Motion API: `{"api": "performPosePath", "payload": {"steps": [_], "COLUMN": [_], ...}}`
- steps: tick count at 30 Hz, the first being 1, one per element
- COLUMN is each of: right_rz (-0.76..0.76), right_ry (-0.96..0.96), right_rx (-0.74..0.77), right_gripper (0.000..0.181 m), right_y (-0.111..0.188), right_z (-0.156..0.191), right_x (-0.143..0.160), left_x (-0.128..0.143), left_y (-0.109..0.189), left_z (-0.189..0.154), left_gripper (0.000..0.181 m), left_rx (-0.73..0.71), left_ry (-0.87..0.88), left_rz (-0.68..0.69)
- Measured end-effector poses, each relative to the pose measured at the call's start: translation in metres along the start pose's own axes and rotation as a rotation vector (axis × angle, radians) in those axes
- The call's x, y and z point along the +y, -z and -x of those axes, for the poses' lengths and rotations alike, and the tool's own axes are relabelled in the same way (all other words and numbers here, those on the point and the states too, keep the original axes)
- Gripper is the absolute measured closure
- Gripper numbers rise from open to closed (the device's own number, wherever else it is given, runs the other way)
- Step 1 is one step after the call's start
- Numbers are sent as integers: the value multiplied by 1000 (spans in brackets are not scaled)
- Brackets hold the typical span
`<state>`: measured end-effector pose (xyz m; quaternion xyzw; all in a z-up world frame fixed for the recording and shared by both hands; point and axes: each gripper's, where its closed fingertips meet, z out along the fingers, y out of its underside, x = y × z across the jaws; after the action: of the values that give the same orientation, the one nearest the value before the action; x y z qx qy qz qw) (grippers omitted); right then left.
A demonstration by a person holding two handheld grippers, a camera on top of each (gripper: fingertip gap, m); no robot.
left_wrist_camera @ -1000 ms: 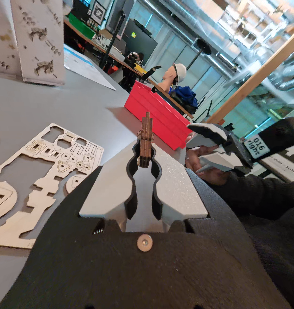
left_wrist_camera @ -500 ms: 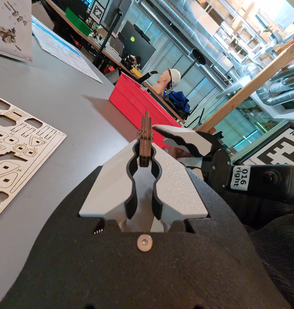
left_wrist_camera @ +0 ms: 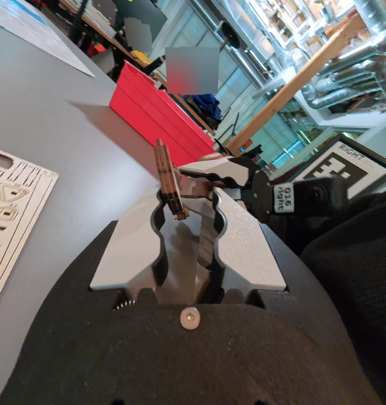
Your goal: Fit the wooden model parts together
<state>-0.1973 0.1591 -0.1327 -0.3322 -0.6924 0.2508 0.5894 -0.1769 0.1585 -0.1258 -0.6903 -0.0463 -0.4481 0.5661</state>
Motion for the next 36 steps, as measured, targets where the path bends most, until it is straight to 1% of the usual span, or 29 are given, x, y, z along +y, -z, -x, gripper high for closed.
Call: {"api": "performPosePath", "payload": {"steps": [1, 4, 7, 10, 11, 13, 16, 18, 21, 24, 26, 28, 32, 36], "right_rz": [-13, -73, -135, -160, -155, -140, -153, -147, -127, -134, -115, -94, -82, -71], "right_ry": [-49, -197, -317, -417, -428, -391, -300, -279, -270, -325, -365, -366, -297, -214], "right_rx": [-10, -60, -103, -130, -135, -135, -145, -141, -135, -154, -143, -132, -86, -38], "right_gripper": [162, 162, 162, 163, 162, 163, 163, 163, 163, 156, 156, 157, 158, 153], "right_y": [1, 5, 9, 12, 13, 13, 16, 16, 15, 13, 11, 9, 7, 6], "right_z": [-2, -7, -10, -15, -15, -15, -10, -9, -9, -7, -8, -8, -10, -12], "right_x": [-1, -6, -12, -14, -12, -8, -9, -9, -5, -8, -8, -5, -6, -3], "left_x": [-1, 0, -3, -11, -13, -14, -15, -16, -15, -16, -14, -14, -15, -13], "left_y": [-1, -2, -1, 2, 4, 6, 9, 10, 11, 11, 10, 10, 11, 11], "left_z": [-5, -14, -20, -23, -23, -19, -15, -11, 0, -1, -2, 0, 3, 7], "left_gripper": [135, 128, 128, 127, 130, 141, 159, 162, 170, 176, 176, 176, 176, 176], "left_rx": [33, 89, 131, 162, 164, 162, 196, 216, 190, 195, 172, 137, 127, 89], "left_ry": [-8, -39, -40, -32, -38, -27, 67, 152, 239, 233, 195, 169, 194, 201], "left_rz": [10, 38, 18, -21, -31, -34, -43, -66, -82, -92, -86, -100, -113, -110]}}
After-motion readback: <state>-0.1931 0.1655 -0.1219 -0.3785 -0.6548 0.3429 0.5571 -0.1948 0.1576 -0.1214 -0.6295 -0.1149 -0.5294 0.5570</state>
